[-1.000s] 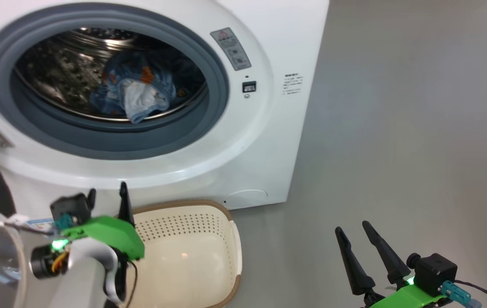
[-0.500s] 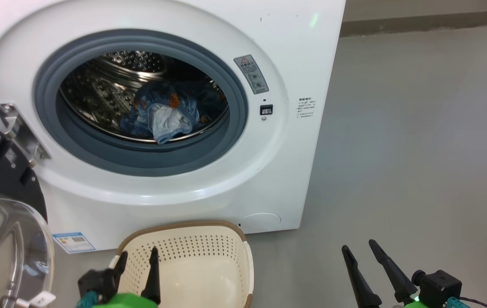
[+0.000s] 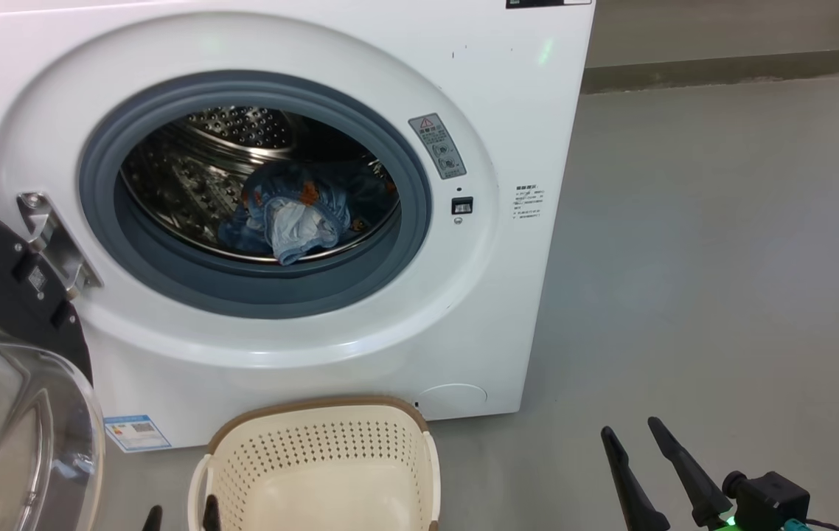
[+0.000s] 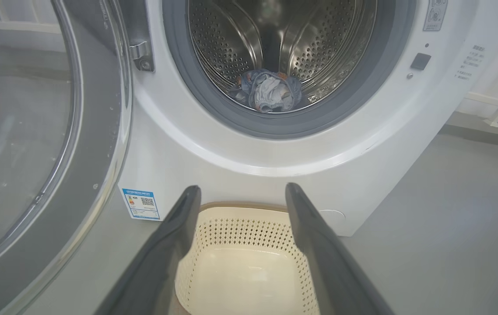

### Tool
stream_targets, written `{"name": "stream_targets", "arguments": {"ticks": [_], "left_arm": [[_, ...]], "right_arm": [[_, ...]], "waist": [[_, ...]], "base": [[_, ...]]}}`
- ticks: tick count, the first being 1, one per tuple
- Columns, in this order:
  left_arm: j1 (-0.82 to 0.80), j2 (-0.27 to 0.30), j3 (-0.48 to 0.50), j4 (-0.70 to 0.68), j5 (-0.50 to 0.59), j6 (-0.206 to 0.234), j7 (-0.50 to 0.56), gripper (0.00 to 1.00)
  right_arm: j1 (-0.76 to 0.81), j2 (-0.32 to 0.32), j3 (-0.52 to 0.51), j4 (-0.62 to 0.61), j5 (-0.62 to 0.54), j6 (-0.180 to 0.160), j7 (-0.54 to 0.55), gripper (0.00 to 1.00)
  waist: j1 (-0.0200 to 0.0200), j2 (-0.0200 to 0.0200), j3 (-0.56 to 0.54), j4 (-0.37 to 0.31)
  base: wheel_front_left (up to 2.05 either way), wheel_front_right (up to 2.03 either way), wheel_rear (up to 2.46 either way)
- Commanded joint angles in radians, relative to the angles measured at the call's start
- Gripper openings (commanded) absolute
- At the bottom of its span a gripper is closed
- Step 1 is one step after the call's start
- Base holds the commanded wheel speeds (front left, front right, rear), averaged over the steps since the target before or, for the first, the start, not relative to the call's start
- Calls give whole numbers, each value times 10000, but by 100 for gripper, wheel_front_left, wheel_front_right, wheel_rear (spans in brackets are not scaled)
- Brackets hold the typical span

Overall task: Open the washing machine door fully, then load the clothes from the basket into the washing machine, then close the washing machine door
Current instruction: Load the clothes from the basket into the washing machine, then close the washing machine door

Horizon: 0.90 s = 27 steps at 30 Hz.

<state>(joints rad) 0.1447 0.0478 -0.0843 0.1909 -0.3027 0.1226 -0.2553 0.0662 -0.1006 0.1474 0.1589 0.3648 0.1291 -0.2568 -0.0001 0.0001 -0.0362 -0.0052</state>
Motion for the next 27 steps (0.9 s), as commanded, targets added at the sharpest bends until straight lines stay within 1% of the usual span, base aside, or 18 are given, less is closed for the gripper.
{"name": "stream_targets", "arguments": {"ticks": [1, 8, 14, 27], "left_arm": [[-65, 90, 433, -400, 153, -83, -64, 100], [512, 50, 704, -727, 240, -341, -64, 100], [591, 33, 828, -751, 232, -438, -64, 100], [566, 25, 837, -642, 53, -441, -65, 100]], "right_arm": [[26, -105, 154, -288, -55, 16, -49, 100], [132, -97, 57, -343, -73, 16, -49, 100], [140, -113, 51, -378, -76, 16, -49, 100], [152, -90, 45, -342, -91, 16, -49, 100]], "waist": [[1, -1, -52, -1], [1, -1, -174, -73], [1, -1, -160, -159], [1, -1, -161, -242]], "base": [[0, 0, 0], [0, 0, 0], [0, 0, 0], [0, 0, 0]]}}
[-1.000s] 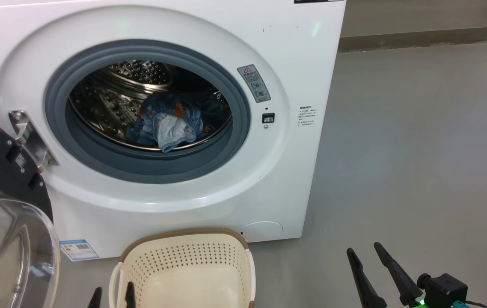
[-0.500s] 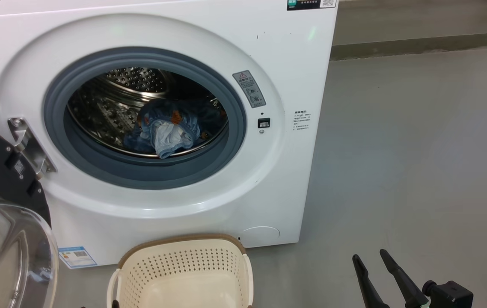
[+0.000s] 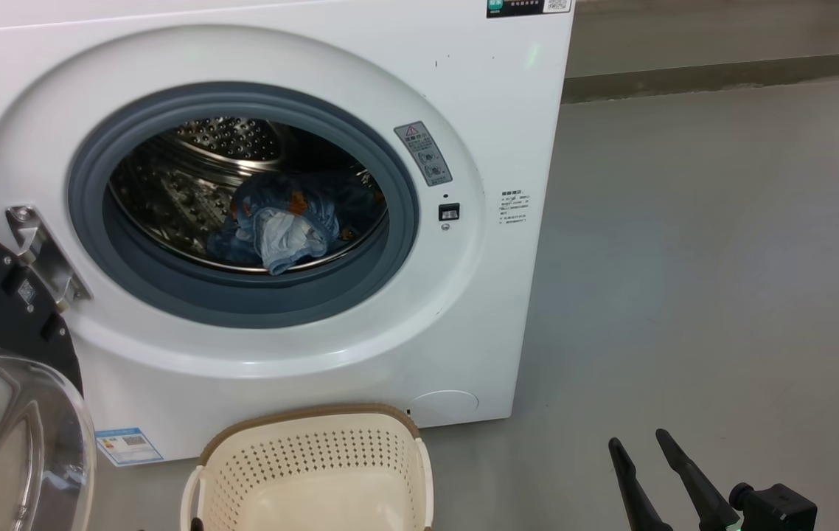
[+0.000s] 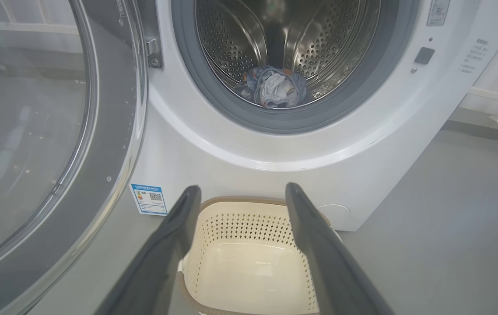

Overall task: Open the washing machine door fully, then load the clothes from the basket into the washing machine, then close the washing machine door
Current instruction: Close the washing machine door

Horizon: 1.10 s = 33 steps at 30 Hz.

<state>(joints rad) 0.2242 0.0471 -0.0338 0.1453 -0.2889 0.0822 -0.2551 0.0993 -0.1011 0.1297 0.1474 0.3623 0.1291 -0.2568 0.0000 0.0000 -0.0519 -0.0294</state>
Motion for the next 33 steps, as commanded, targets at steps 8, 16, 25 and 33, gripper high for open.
{"name": "stream_targets", "arguments": {"ticks": [8, 16, 25, 33], "left_arm": [[-250, 33, 399, -186, -108, -65, -66, 100], [-279, 32, 417, -96, -39, 14, -66, 100], [-297, 32, 362, -93, -40, 11, -67, 100], [-281, 32, 389, -90, -24, -6, -67, 100]], "right_arm": [[-178, -58, 212, -228, -67, 16, -49, 100], [-222, -57, 265, -221, -50, 16, -49, 100], [-241, -55, 271, -209, -54, 16, -49, 100], [-228, -46, 290, -220, -62, 16, -49, 100]], "waist": [[0, 0, -15, 1], [0, 0, 7, -39], [0, 0, 38, -63], [0, 0, 73, -71]], "base": [[0, 0, 0], [-41, 42, -1], [-148, 149, -1], [-107, 107, 0]]}}
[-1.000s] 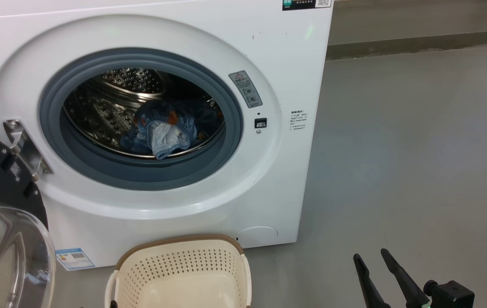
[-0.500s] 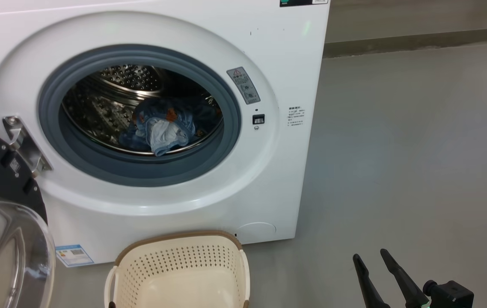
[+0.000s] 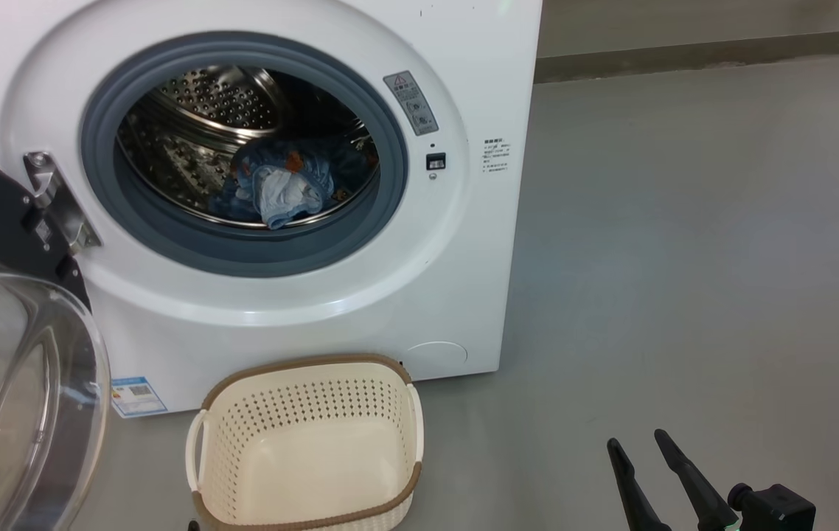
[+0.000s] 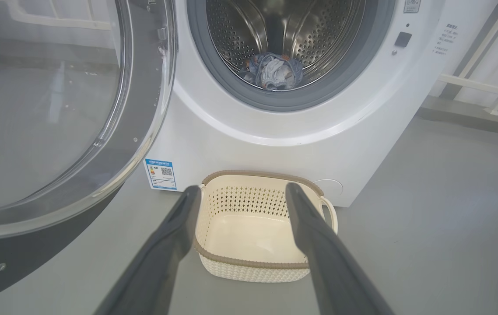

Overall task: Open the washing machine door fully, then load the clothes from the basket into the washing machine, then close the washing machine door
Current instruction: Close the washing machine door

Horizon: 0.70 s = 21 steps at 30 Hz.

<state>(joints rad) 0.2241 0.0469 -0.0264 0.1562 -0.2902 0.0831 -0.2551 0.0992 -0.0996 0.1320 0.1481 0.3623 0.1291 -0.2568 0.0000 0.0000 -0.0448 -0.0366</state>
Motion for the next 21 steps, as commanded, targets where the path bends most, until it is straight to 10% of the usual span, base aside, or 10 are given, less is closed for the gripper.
{"name": "stream_targets", "arguments": {"ticks": [1, 21], "left_arm": [[-280, 34, 317, -198, -4, -25, -67, 100], [-351, 34, 339, -150, 153, -76, -67, 100]], "right_arm": [[-223, -61, 266, -233, -63, 16, -49, 100], [-237, -107, 267, -244, -76, 16, -49, 100]], "waist": [[0, 0, 8, 2], [0, 0, 37, 857]], "base": [[-45, 45, 0], [-3, 3, 0]]}}
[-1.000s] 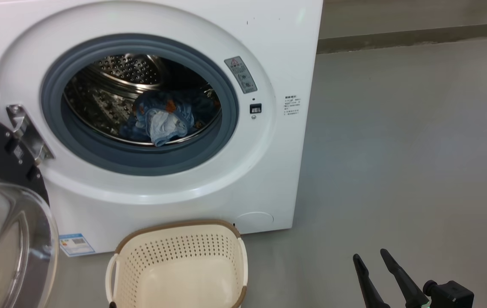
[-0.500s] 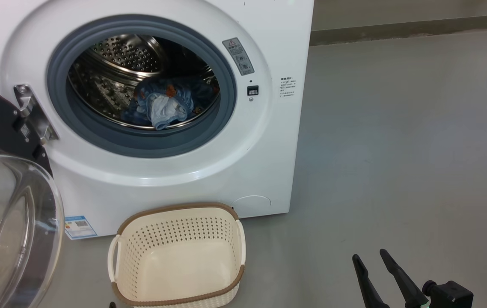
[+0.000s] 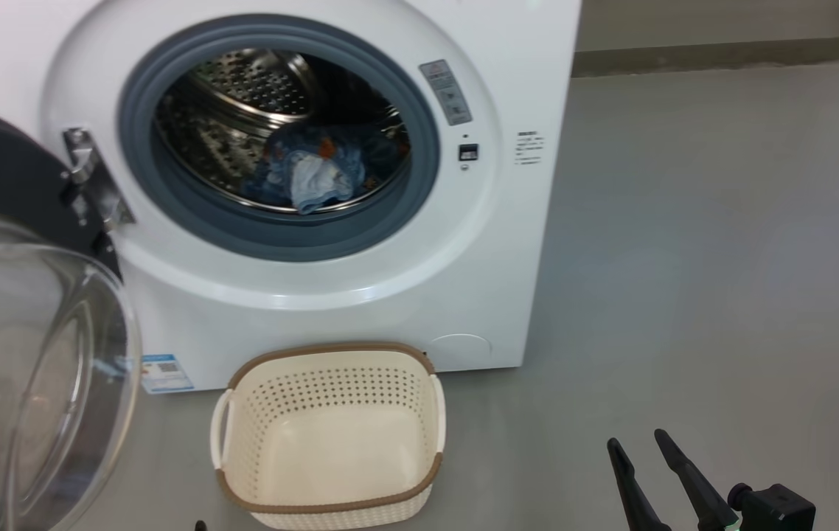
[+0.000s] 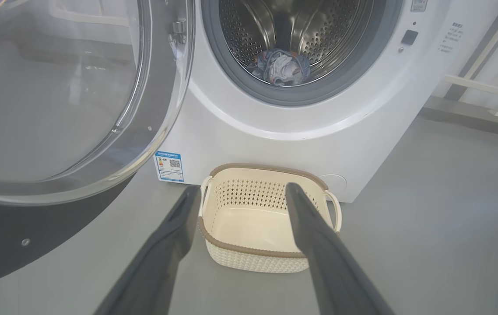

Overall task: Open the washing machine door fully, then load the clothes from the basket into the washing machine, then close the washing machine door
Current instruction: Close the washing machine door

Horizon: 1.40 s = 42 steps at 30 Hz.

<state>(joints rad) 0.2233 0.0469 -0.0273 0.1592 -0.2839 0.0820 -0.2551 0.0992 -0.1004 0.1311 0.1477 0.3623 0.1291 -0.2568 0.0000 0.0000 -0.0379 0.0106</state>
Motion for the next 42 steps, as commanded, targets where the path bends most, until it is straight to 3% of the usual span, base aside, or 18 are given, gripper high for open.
{"name": "stream_targets", "arguments": {"ticks": [1, 22, 42], "left_arm": [[-328, 34, 357, -161, 121, -75, -67, 100], [16, 34, 589, -228, 156, 63, -67, 100], [167, 33, 887, -858, -314, 486, -67, 100]], "right_arm": [[-253, -97, 298, -241, -80, 16, -49, 100], [-382, -6, 851, -111, 89, 16, -49, 100], [-1350, -238, 1702, 277, 234, 16, -49, 100]], "waist": [[0, 0, -46, 535], [0, 0, -610, 4228], [0, 0, -120, 4699]], "base": [[0, 0, 0], [0, 0, 0], [0, 0, 0]]}}
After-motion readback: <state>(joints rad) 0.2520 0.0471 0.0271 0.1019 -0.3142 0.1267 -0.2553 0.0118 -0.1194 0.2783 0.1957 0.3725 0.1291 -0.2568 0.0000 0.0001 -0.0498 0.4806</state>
